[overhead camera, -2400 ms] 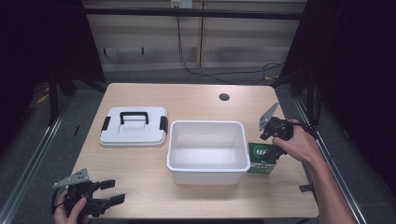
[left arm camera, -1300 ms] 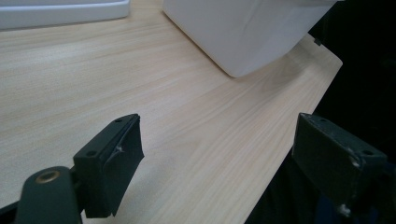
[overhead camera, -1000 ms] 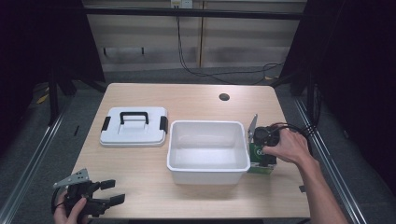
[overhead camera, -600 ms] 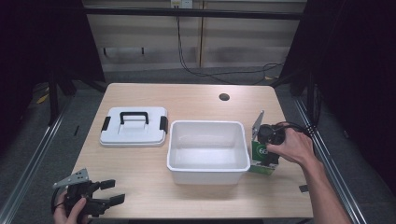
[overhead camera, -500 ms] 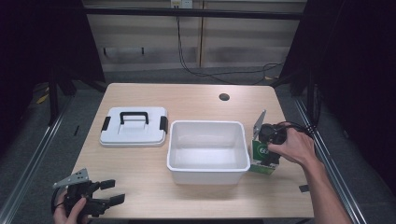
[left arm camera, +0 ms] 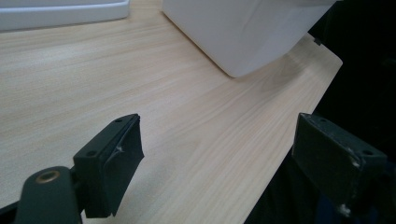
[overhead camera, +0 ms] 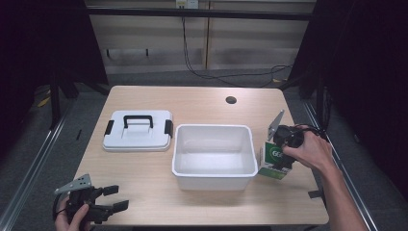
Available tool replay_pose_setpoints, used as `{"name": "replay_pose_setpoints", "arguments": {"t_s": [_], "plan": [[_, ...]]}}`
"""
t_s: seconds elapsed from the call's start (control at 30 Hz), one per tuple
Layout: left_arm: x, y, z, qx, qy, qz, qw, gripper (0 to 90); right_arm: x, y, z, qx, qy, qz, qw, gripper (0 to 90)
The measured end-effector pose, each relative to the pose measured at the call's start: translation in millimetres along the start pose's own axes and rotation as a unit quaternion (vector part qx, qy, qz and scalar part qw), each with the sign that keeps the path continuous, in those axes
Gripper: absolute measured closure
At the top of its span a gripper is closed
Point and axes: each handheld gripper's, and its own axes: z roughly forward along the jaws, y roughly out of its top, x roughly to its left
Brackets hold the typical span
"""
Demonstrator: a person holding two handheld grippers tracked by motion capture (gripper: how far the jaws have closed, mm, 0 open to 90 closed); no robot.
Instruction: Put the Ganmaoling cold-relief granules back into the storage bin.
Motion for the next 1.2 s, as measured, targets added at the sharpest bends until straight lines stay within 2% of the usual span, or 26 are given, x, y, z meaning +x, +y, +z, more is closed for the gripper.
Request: {"name": "replay_pose_setpoints", "arguments": {"t_s": [0.1, 0.13, 0.33, 0.37, 0.5, 0.83, 0.9, 0.93, 1.07, 1.1, 1.13, 1.17, 1.2], "plan": [[-0.1, 0.0, 0.1, 0.001, 0.000, 0.001, 1.0000, 16.0, 1.2, -4.1, -5.0, -0.008, -0.002, 0.000, 1.0000, 15.8], [-0.1, 0.0, 0.2, 0.002, 0.000, 0.001, 1.0000, 16.0, 2.7, -6.7, -9.2, -0.011, -0.008, 0.012, 0.9998, 15.8], [0.2, 0.0, 0.2, 0.002, 0.001, 0.001, 1.0000, 16.0, 4.1, -10.1, -15.5, -0.022, -0.007, 0.015, 0.9996, 15.9], [0.0, 0.0, 0.1, 0.001, 0.000, 0.001, 1.0000, 16.0, 3.5, -10.7, -16.9, -0.023, -0.008, 0.009, 0.9997, 15.8], [0.4, 0.0, -0.1, 0.000, 0.003, 0.001, 1.0000, 16.0, 5.2, -14.9, -26.1, -0.041, -0.008, 0.018, 0.9989, 16.0], [0.3, 0.0, 0.4, 0.002, 0.003, 0.001, 1.0000, 16.0, 9.3, -23.3, -37.6, -0.064, -0.008, 0.023, 0.9977, 16.1], [0.0, 0.1, 0.5, 0.002, 0.001, 0.001, 1.0000, 16.0, 10.7, -25.1, -38.4, -0.065, -0.014, 0.019, 0.9976, 16.1], [0.0, 0.2, 0.4, 0.002, 0.002, 0.001, 1.0000, 16.0, 12.3, -25.8, -39.4, -0.066, -0.014, 0.026, 0.9974, 16.2], [0.3, 0.1, 0.0, 0.000, 0.004, 0.000, 1.0000, 16.0, 13.8, -33.8, -45.6, -0.095, -0.012, 0.030, 0.9950, 16.2], [0.3, 0.1, 0.0, 0.000, 0.004, 0.000, 1.0000, 16.0, 13.8, -33.8, -45.6, -0.095, -0.012, 0.030, 0.9950, 16.2], [0.5, 0.1, 0.0, 0.001, 0.003, 0.000, 1.0000, 16.0, 14.3, -37.1, -49.9, -0.115, -0.011, 0.028, 0.9929, 16.3], [0.5, 0.1, 0.0, 0.001, 0.003, 0.000, 1.0000, 16.0, 14.3, -37.1, -49.9, -0.115, -0.011, 0.028, 0.9929, 16.3], [0.3, 0.1, 0.1, 0.001, 0.003, 0.000, 1.0000, 16.0, 14.6, -39.2, -53.2, -0.132, -0.011, 0.023, 0.9909, 16.2]]}}
